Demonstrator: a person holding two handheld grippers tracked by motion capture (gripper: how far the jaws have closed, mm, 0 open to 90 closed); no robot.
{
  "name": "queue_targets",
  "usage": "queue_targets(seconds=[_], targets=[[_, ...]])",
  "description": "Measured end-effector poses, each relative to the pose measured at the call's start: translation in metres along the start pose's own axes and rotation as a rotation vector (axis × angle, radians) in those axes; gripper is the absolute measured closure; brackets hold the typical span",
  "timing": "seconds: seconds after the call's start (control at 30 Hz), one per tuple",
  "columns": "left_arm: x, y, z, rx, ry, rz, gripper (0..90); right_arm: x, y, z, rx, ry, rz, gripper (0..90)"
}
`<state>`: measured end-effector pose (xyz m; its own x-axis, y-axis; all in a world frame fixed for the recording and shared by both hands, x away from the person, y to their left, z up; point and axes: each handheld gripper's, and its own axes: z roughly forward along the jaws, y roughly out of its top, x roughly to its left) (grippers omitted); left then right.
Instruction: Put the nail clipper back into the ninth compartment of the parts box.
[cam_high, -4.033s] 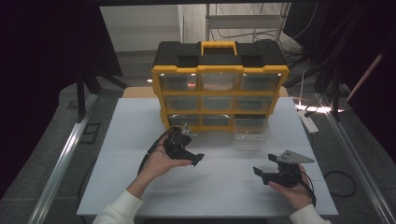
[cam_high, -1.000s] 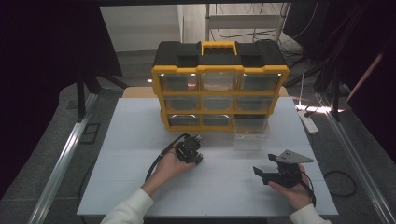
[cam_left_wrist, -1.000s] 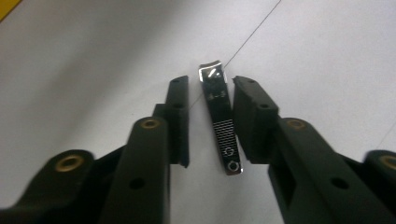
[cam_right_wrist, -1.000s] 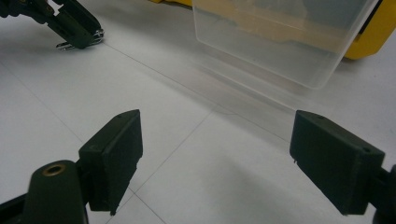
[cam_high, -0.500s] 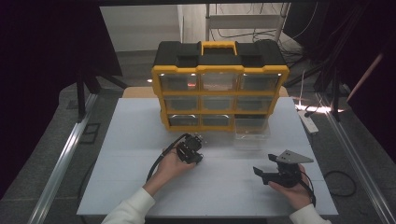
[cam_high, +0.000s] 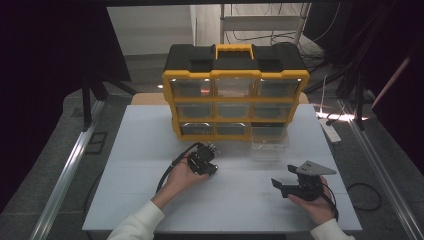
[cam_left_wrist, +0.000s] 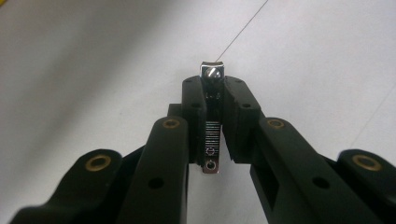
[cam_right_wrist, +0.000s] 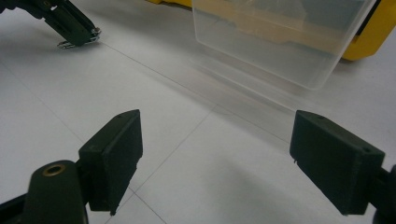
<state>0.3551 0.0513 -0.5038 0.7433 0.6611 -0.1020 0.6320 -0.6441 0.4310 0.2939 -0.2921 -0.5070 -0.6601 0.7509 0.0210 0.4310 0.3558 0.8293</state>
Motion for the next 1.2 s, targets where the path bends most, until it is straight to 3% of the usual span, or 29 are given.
queue_targets(seconds=[0.37, 1.2], targets=[[0.002, -0.003, -0.018, -0.067, -0.032, 0.0, 79.7, 0.0, 0.0, 0.0, -0.001, -0.001, 0.0, 17.8], [0.004, -0.009, -0.054, -0.183, -0.027, 0.013, 79.9, 0.0, 0.0, 0.0, -0.002, -0.001, -0.005, 17.9]])
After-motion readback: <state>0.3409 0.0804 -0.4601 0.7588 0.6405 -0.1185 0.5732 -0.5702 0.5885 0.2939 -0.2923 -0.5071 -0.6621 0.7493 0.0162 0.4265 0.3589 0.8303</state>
